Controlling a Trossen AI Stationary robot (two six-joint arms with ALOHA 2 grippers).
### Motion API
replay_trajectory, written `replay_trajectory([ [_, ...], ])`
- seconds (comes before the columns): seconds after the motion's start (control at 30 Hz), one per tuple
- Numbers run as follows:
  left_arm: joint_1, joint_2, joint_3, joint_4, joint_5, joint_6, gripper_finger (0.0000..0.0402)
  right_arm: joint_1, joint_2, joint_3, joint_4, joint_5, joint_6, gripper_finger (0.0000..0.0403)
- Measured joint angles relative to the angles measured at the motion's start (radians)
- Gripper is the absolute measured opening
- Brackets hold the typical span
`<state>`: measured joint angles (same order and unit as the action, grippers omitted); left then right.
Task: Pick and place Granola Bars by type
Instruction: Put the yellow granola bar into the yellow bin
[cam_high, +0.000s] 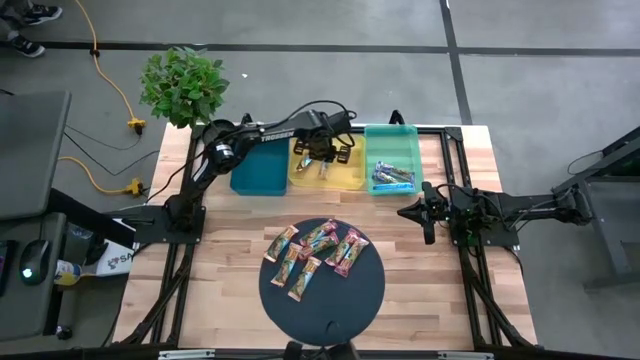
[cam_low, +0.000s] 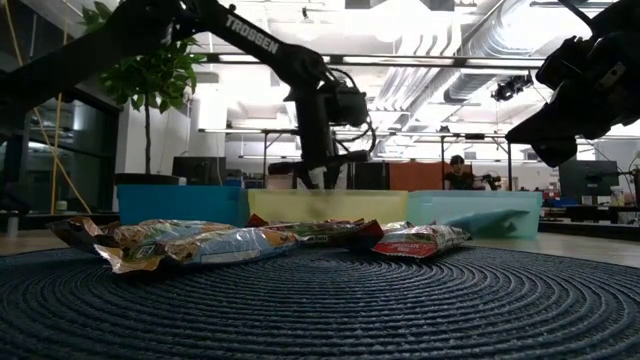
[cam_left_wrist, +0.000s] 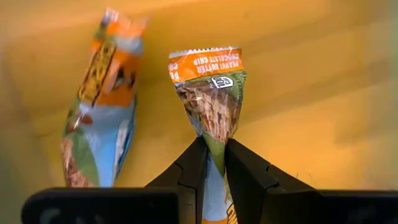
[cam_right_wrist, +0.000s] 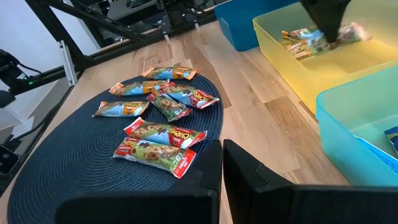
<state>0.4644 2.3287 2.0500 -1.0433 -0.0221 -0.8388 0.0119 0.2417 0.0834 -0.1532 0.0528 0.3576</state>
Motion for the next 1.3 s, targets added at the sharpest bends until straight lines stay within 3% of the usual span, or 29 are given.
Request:
replay_trajectory([
  [0.27, 0.0, 0.001, -0.034, 0.007, 0.068, 0.084, 0.0063, 0.0, 0.0, 0.0, 0.0, 0.0, 0.0, 0.0],
  [0.6, 0.0, 0.001, -0.034, 0.034, 0.149, 0.155, 0.0179, 0.0, 0.0, 0.0, 0.0, 0.0, 0.0, 0.0],
  [0.73, -0.004, -0.011, -0.035, 0.062, 0.171, 0.185, 0.0206, 0.0, 0.0, 0.0, 0.0, 0.0, 0.0, 0.0],
  [1.03, -0.006, -0.053, -0.034, 0.078, 0.095, 0.199, 0.0234, 0.0, 0.0, 0.0, -0.001, 0.0, 0.0, 0.0],
  [1.3, -0.014, -0.163, -0.034, 0.148, 0.145, 0.293, 0.0239, 0.0, 0.0, 0.0, 0.0, 0.0, 0.0, 0.0],
])
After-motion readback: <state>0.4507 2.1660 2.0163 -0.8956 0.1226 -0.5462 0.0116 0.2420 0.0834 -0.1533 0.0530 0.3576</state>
